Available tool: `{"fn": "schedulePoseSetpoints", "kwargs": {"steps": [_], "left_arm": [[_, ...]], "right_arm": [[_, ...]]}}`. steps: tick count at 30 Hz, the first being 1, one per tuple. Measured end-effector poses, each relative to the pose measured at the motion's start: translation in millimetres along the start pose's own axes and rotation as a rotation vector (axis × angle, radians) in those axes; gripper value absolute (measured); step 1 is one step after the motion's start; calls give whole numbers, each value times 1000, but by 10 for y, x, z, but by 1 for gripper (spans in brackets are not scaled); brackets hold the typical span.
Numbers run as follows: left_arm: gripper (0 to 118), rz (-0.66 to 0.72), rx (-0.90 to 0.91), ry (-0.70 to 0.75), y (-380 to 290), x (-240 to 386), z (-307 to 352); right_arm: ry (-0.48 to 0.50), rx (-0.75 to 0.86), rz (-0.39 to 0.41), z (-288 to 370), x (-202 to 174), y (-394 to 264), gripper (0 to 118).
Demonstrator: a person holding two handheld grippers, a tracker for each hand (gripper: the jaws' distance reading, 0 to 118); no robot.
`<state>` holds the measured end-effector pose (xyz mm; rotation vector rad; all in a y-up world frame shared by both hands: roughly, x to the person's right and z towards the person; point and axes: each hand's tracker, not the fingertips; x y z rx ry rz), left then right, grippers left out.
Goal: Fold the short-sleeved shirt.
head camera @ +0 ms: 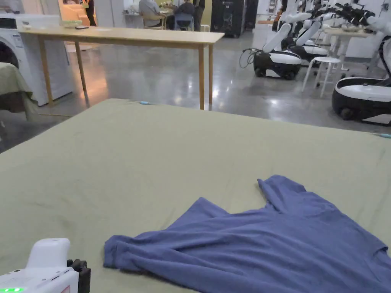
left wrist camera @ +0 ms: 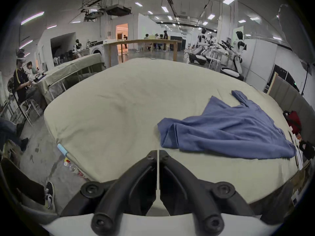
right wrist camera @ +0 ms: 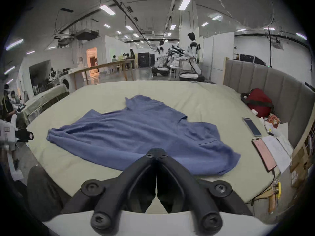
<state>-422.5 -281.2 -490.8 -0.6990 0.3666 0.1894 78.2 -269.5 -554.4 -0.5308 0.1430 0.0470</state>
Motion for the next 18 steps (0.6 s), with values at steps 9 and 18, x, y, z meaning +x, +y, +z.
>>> {"fn": "schedulePoseSetpoints", "kwargs": {"steps": [9,18], "left_arm": [[78,49,-115,-99,513,-31,-725],[65,-63,-268,-19,685,181,-1537]], "right_arm": [[39,-57,19,-119,-154,-18,1],[36,-121,5,-291,-100,-58,1]]}}
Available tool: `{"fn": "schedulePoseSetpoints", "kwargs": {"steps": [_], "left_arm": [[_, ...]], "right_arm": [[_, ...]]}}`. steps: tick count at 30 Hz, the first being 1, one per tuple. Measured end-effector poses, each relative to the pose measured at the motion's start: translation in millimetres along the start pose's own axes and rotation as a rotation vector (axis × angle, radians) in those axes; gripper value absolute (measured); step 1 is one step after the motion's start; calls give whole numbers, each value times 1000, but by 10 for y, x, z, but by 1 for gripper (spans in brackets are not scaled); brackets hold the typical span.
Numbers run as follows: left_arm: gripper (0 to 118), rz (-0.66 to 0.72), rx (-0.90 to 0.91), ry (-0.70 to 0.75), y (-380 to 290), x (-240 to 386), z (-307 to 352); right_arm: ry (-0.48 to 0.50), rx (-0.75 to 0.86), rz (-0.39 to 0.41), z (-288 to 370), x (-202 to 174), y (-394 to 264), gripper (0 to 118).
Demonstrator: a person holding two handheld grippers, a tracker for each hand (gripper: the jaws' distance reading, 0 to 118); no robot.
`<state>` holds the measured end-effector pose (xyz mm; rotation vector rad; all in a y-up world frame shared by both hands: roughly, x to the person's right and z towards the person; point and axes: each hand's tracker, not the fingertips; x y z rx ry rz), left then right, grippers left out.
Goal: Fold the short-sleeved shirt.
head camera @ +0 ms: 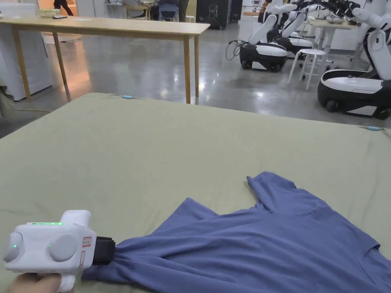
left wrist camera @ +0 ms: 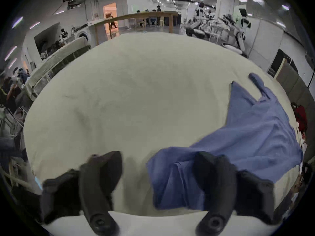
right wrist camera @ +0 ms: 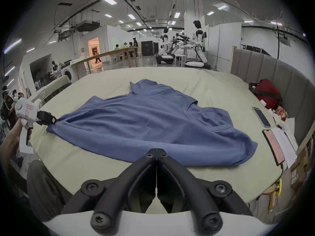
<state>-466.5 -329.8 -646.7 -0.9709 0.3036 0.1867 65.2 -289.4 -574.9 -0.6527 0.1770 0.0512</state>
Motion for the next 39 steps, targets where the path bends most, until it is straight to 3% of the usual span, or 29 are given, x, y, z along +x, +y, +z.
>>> {"fn": "schedulePoseSetpoints", "kwargs": {"steps": [2,5,13,18,21,22,23,24,25,26,32,33,35,36,37,38,39], "left_arm": [[55,8,-24,-60,-44,62,-2],[10,-79,-9,-34,-50,176,129],[6,-130,18,-28,-87,196,73],[6,-123,17,-45,-171,323,191],[6,-103,18,-63,-145,296,183],[6,-92,16,-69,-151,293,184],[6,-79,16,-77,-136,259,170],[6,-72,18,-83,-135,247,171],[6,-67,18,-88,-138,242,168],[6,-58,17,-93,-143,238,163],[6,-31,13,-114,-109,202,115],[6,-29,12,-117,-108,202,111],[6,-29,12,-118,-107,203,108],[6,-29,13,-118,-103,207,107],[6,-30,13,-117,-97,213,105],[6,-32,11,-117,-91,221,102],[6,-35,10,-115,-89,220,100]], "right_arm": [[1,-18,-5,-44,21,0,1],[8,-37,-21,-127,69,13,1],[-31,-64,-12,-668,426,542,1],[-64,-82,23,-1384,769,1245,1],[-28,-129,36,-1891,909,1630,3],[6,-163,45,-2048,925,1736,13],[25,-201,59,-2223,920,1846,39],[37,-245,77,-2404,898,1948,86],[35,-257,94,-2532,871,2005,113],[47,-274,119,-2708,838,2068,118],[7,-320,168,-3449,723,2228,113],[6,-329,165,-3544,731,2201,102],[6,-438,197,-3701,702,2134,96],[38,-422,195,-3684,682,2100,78],[7,-388,191,-3613,672,2115,61],[32,-395,184,-3532,663,2161,61],[39,-366,187,-3440,628,2177,49]]}}
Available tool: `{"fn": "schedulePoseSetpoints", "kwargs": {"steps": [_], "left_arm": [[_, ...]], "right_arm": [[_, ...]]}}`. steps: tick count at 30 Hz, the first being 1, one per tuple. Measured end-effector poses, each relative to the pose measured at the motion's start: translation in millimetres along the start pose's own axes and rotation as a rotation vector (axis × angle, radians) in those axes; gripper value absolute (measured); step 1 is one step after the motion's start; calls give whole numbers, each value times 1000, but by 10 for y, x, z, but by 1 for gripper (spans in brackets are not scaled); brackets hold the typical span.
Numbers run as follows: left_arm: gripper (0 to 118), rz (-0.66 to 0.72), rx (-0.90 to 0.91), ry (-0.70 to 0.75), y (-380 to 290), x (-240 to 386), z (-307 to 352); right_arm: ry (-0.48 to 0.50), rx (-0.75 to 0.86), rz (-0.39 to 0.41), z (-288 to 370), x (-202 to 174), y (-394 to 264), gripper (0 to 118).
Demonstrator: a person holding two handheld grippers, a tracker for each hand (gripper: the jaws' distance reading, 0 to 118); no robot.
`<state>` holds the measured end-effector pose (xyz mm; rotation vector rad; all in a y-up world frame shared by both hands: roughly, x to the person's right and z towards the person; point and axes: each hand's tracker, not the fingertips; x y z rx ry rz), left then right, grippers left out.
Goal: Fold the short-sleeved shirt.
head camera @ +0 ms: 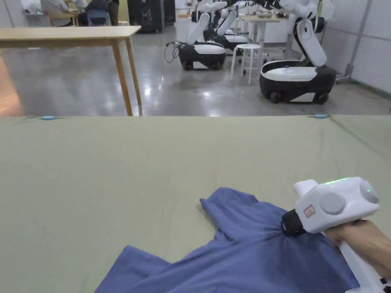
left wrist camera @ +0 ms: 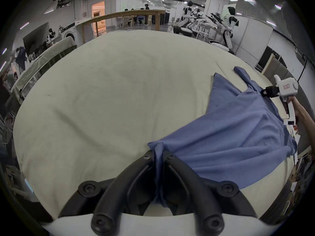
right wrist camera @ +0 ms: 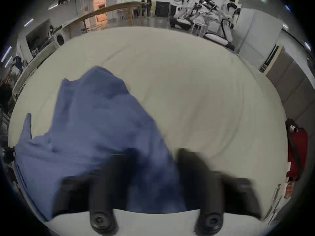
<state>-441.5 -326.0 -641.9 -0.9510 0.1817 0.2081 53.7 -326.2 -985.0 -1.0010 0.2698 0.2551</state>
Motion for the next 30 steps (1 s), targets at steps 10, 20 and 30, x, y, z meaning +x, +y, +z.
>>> {"fn": "schedulePoseSetpoints", "kwargs": {"steps": [10,20,30], "left_arm": [[6,66,70,-104,264,-124,542],[6,-45,325,-153,1111,246,1764],[6,-151,533,-120,2156,884,2821]], "right_arm": [[-53,271,63,1694,-29,-122,2],[-197,619,4,4207,342,-362,2],[-275,787,-85,5462,646,-624,2]]}}
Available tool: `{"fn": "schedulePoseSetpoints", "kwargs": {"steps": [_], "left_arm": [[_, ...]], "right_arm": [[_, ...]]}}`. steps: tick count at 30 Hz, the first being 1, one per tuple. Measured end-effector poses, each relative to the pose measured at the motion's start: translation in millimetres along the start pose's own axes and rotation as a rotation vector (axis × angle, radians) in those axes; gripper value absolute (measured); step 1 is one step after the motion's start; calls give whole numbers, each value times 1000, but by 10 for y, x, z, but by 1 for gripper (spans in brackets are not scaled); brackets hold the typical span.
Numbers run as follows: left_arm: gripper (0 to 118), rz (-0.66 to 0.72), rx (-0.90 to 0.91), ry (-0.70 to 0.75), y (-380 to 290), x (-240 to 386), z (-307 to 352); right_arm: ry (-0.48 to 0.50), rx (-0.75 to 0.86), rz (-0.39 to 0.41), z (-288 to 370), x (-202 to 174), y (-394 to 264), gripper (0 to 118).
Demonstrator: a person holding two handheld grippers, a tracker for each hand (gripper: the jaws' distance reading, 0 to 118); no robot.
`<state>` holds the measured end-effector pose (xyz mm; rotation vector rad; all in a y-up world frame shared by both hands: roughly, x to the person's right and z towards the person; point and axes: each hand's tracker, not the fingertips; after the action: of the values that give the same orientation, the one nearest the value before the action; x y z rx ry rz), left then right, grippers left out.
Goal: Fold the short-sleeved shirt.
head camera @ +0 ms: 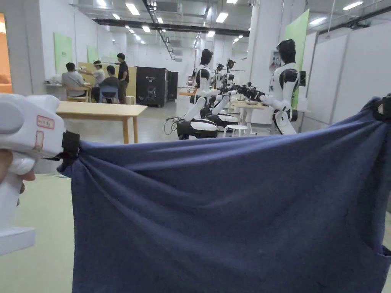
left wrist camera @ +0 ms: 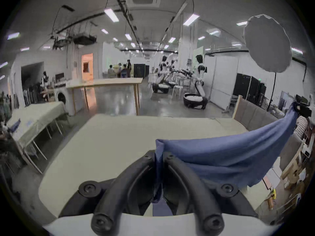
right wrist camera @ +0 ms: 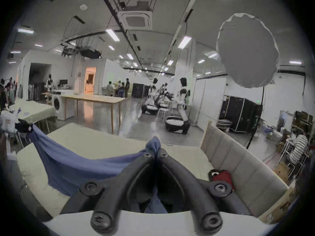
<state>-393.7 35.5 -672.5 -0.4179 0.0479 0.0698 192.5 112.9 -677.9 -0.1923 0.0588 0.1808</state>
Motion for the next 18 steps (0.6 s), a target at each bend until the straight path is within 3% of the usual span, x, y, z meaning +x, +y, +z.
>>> {"fn": "schedulePoseSetpoints", "kwargs": {"steps": [7,12,18], "left_arm": [[6,-78,54,93,513,229,-41],[6,-79,66,145,699,277,-265],[6,-48,78,191,957,246,-725]], "right_arm": [[-20,30,-41,-140,47,183,2],[-17,44,-88,-564,39,312,2],[-12,39,-90,-1206,-1,601,2]]}}
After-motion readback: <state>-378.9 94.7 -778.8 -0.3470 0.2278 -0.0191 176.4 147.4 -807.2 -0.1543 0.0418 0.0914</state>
